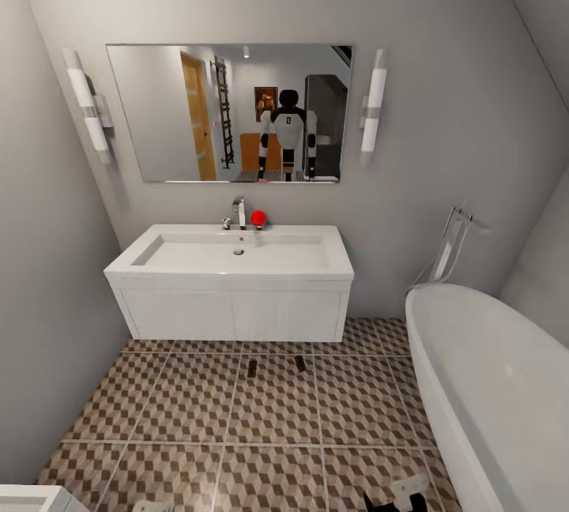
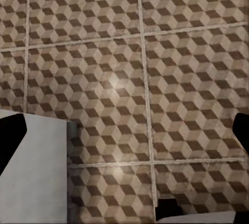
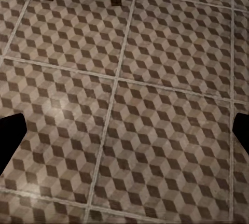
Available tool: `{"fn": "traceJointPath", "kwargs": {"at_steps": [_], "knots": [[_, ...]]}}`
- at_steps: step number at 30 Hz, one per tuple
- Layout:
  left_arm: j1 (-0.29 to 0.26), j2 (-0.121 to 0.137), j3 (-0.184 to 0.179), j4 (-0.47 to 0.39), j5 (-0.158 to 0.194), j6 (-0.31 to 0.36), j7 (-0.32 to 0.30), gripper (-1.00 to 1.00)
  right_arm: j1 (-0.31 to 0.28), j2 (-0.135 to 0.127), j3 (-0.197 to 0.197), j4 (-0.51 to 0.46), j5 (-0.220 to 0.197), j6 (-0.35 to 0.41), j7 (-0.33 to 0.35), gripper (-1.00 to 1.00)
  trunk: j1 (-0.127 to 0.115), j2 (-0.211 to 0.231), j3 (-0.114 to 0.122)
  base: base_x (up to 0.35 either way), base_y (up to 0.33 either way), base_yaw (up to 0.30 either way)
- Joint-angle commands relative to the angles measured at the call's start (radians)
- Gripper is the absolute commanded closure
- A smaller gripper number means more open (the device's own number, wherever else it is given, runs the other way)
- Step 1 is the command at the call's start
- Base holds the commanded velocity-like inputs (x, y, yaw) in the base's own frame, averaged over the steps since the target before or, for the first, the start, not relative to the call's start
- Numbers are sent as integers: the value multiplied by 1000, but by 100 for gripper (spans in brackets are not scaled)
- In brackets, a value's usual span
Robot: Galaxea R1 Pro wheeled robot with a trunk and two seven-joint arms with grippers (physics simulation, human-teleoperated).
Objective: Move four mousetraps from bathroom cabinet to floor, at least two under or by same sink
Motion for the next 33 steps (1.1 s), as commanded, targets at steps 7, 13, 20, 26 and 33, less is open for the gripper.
{"fn": "traceJointPath", "kwargs": {"at_steps": [7,13,20,26,33], "knots": [[6,-34,-7,1,7,1,76,-100,4,-1,4,1,-9,-2,0,-100,1,-2,-2,0,0,0],[7,-58,-7,-2,6,-2,202,-100,4,-1,4,1,-9,-3,-18,-100,1,-2,-2,0,0,0],[8,-66,-7,-2,6,-7,248,-100,4,-1,4,1,-9,-3,-25,-100,1,-2,-2,0,0,0],[8,-66,-7,-2,6,-8,251,-100,4,0,4,1,-9,-3,-25,-100,1,-2,-2,0,0,0],[8,-68,-7,-3,6,-8,251,-100,4,0,4,1,-9,-3,-25,-100,1,-2,-2,0,0,0]]}}
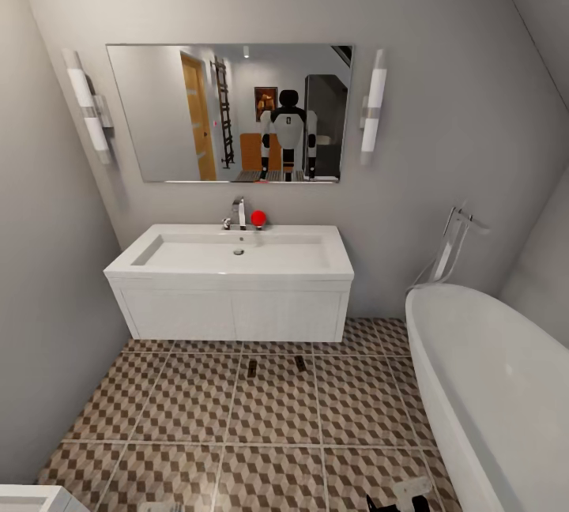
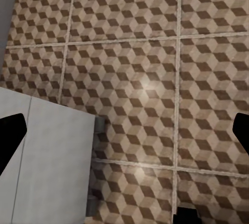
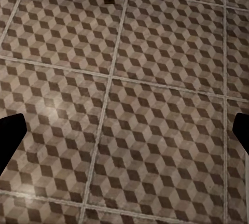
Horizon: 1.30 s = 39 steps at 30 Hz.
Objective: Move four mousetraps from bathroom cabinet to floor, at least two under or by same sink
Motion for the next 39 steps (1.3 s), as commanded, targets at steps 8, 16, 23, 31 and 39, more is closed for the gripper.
{"fn": "traceJointPath", "kwargs": {"at_steps": [8,16,23,31,39], "knots": [[-1,-12,-8,4,6,-3,1,-100,-1,0,7,1,-8,-3,1,-100,1,-2,-2,-62,0,0],[-1,-14,-8,5,6,-2,1,-100,-1,1,7,0,-8,-3,1,-100,1,-2,-2,-298,0,0],[-1,-15,-8,6,6,-2,1,-100,-1,1,6,0,-11,-3,0,-100,1,-2,-2,-338,0,0],[-2,-15,-8,6,6,-1,1,-100,-1,1,7,-1,-61,-3,1,-100,1,-2,-2,-341,0,0],[-1,-15,-8,6,6,0,1,-100,-1,1,7,-1,-72,-3,1,-100,1,-2,-2,-341,0,0]]}}
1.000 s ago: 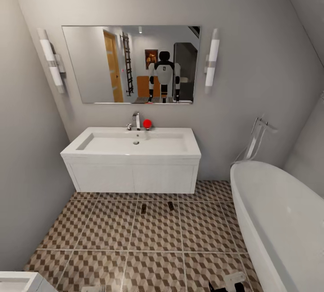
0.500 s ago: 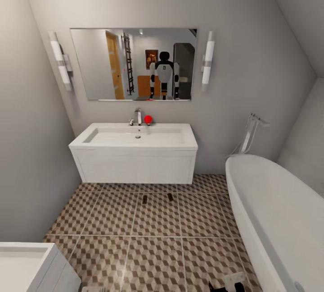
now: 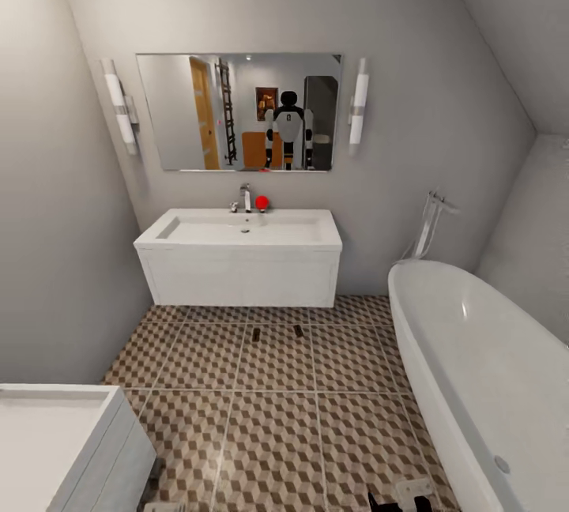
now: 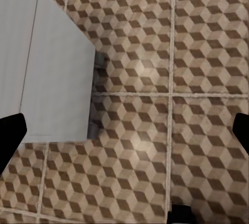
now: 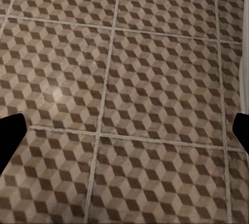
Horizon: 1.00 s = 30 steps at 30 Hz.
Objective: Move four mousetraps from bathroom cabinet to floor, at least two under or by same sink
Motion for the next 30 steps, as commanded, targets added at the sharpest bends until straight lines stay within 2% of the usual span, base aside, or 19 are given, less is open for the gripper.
{"fn": "traceJointPath", "kwargs": {"at_steps": [1,20,24,30], "knots": [[-1,-1,-6,3,3,-4,2,-100,-1,0,9,1,-11,-3,2,-100,0,-2,-2,-341,0,0],[-1,-1,-6,3,3,-6,1,-100,-1,0,9,1,-13,-3,1,-100,0,-2,-2,-336,0,11],[-1,0,-6,3,3,-8,0,-100,-1,0,9,1,-17,-3,-9,-100,0,-2,-2,-153,0,161],[-1,1,-6,3,3,-6,-22,-100,-1,2,9,1,-54,-3,-45,-100,0,-2,-2,-28,0,234]]}}
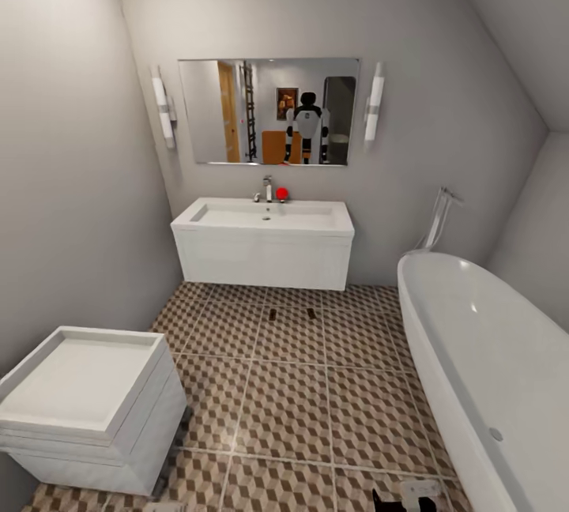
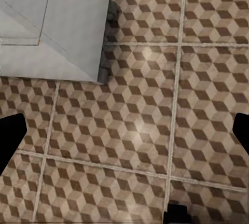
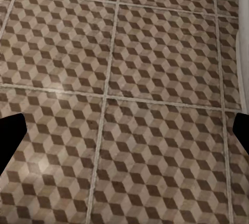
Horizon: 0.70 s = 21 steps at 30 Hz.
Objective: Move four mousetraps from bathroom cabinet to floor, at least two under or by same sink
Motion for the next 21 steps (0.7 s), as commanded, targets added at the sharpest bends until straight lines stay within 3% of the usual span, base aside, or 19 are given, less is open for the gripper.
{"fn": "traceJointPath", "kwargs": {"at_steps": [1,21], "knots": [[-1,-1,-8,3,4,-4,-1,-100,-1,0,9,0,-9,-3,-4,-100,1,-2,-2,-8,0,246],[-1,-1,-8,3,4,-1,-10,-100,0,2,9,0,-17,-3,-9,-100,1,-2,-2,-1,0,250]]}}
